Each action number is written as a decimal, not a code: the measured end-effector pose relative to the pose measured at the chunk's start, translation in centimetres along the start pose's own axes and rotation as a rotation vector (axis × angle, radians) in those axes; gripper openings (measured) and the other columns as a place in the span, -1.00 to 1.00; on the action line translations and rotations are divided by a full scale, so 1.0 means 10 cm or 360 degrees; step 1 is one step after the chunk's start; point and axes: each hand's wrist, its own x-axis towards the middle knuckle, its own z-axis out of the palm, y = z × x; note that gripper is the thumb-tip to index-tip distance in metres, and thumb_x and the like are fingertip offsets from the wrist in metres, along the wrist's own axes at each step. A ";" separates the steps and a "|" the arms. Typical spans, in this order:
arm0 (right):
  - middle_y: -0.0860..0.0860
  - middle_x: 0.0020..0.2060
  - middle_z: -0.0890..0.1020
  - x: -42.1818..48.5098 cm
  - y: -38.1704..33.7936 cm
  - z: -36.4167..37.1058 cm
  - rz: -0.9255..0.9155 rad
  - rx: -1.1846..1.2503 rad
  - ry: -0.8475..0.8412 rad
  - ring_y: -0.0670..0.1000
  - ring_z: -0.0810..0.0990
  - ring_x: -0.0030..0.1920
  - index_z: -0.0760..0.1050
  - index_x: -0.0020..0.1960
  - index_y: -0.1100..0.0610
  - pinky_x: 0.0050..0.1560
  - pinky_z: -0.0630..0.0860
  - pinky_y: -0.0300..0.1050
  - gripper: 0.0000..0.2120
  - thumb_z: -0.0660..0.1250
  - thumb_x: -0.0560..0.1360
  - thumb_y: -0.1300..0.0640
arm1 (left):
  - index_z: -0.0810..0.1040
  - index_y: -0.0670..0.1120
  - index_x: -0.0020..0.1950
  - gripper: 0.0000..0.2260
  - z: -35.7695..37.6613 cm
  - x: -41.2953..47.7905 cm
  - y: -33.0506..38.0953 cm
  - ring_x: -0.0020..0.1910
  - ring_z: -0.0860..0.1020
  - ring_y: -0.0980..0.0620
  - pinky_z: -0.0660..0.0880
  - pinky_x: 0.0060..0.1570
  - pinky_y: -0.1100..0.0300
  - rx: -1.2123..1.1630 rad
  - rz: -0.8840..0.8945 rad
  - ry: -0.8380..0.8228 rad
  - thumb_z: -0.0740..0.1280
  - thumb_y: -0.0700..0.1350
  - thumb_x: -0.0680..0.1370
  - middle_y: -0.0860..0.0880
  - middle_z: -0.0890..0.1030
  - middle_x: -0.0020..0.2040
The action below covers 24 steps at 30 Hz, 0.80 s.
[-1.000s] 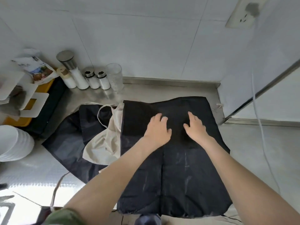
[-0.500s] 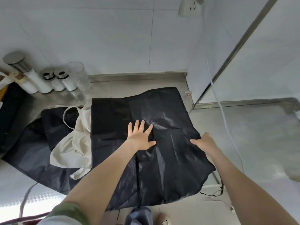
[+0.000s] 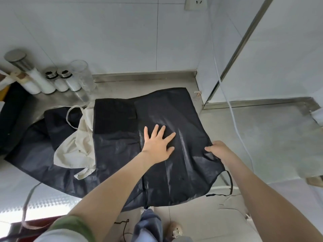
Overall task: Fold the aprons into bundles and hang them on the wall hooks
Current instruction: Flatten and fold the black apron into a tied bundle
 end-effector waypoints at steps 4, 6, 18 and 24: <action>0.13 -0.11 0.67 -0.27 -0.15 -0.06 -0.0241 0.0148 -0.0115 0.18 0.65 -0.09 0.58 -0.02 0.08 0.01 0.56 0.03 -0.76 0.23 0.48 0.34 | -0.15 0.17 0.57 -0.38 0.05 0.03 0.05 0.54 -0.25 -0.16 -0.33 0.39 -0.30 0.0125 0.0007 -0.0233 0.05 0.27 0.60 -0.09 -0.17 0.59; 0.09 -0.06 0.68 -0.46 -0.29 -0.06 -0.0389 0.0262 -0.0260 0.11 0.66 -0.07 0.57 0.04 0.04 -0.04 0.58 -0.01 -0.66 0.17 0.49 0.39 | -0.18 0.16 0.57 -0.35 0.06 0.05 0.06 0.54 -0.27 -0.15 -0.35 0.38 -0.29 0.0145 -0.0008 -0.0323 0.10 0.24 0.60 -0.10 -0.20 0.59; -0.05 0.37 0.42 -1.05 -0.91 0.64 -0.0895 -0.0195 -0.0807 -0.06 0.49 0.25 0.03 0.56 -0.11 0.20 0.45 -0.14 -0.30 0.18 0.54 0.30 | 0.47 -0.07 0.36 -0.61 -0.25 0.03 -0.15 0.30 0.46 -0.05 0.32 0.39 -0.01 -0.2095 -0.0692 0.0165 0.08 0.07 0.65 -0.06 0.51 0.33; 0.06 0.10 0.57 -1.00 -0.88 0.82 -0.0812 -0.0453 -0.0968 0.00 0.58 0.08 0.05 0.56 -0.03 0.11 0.56 -0.04 -0.36 0.21 0.55 0.21 | 0.52 -0.15 0.11 -0.67 -0.36 -0.10 -0.20 0.00 0.55 -0.07 0.57 -0.04 0.03 -0.1824 -0.0852 0.0097 0.31 0.09 0.54 -0.09 0.57 0.02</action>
